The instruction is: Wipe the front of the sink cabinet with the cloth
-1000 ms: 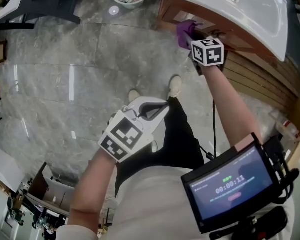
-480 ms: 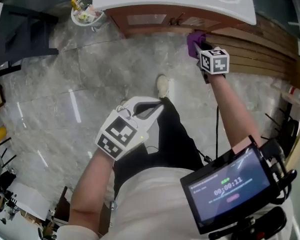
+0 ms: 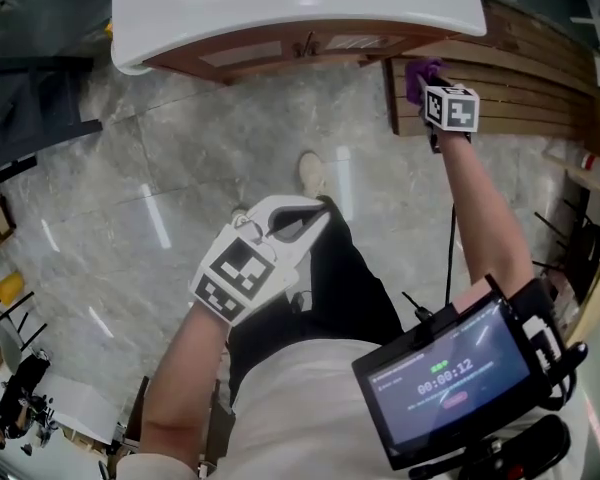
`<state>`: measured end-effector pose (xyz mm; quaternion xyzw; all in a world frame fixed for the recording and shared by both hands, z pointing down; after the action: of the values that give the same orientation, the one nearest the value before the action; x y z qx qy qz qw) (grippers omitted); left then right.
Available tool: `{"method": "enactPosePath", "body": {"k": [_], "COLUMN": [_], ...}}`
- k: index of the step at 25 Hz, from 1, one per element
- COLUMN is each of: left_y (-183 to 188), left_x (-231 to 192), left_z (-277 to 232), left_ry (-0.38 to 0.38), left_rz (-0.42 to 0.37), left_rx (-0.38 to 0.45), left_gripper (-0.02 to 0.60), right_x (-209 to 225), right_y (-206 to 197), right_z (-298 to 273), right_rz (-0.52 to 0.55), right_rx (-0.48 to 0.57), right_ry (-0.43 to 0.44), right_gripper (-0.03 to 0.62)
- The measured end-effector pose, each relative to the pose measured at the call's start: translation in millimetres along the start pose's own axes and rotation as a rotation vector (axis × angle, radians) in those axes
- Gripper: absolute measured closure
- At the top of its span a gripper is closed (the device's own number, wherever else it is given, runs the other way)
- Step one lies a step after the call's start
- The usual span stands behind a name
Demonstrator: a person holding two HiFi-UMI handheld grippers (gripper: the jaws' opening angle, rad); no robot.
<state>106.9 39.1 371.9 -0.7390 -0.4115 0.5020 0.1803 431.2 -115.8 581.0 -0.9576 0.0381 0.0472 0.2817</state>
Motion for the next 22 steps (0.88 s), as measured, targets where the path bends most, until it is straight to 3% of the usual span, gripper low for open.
{"method": "enactPosePath", "body": {"k": [5, 10, 22], "left_y": [8, 9, 3], "left_x": [-13, -24, -34], "left_z": [-17, -20, 7], "left_ry": [0.007, 0.025, 0.067], "left_rz": [0.016, 0.036, 0.057], "left_rx": [-0.006, 0.004, 0.027], "left_gripper": [0.574, 0.574, 0.574], "right_x": [16, 4, -87], "right_y": [7, 12, 37], "right_z": [-37, -58, -62], "right_rz": [0.028, 0.066, 0.153], "right_rx": [-0.033, -0.040, 0.005], "right_ry": [-0.018, -0.005, 0.162], "right_gripper": [0.539, 0.539, 0.539]}}
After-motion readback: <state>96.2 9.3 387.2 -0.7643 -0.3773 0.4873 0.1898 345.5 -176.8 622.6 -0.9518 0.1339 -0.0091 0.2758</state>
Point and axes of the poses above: the fingertips, and each gripper's own axes: z backward along the fingers, x to its right, y out of its top, the point moved 5 cm from there along z, backward along the fingers, and after that the axes turned 10 degrees about -y, right-handed, at the moved point
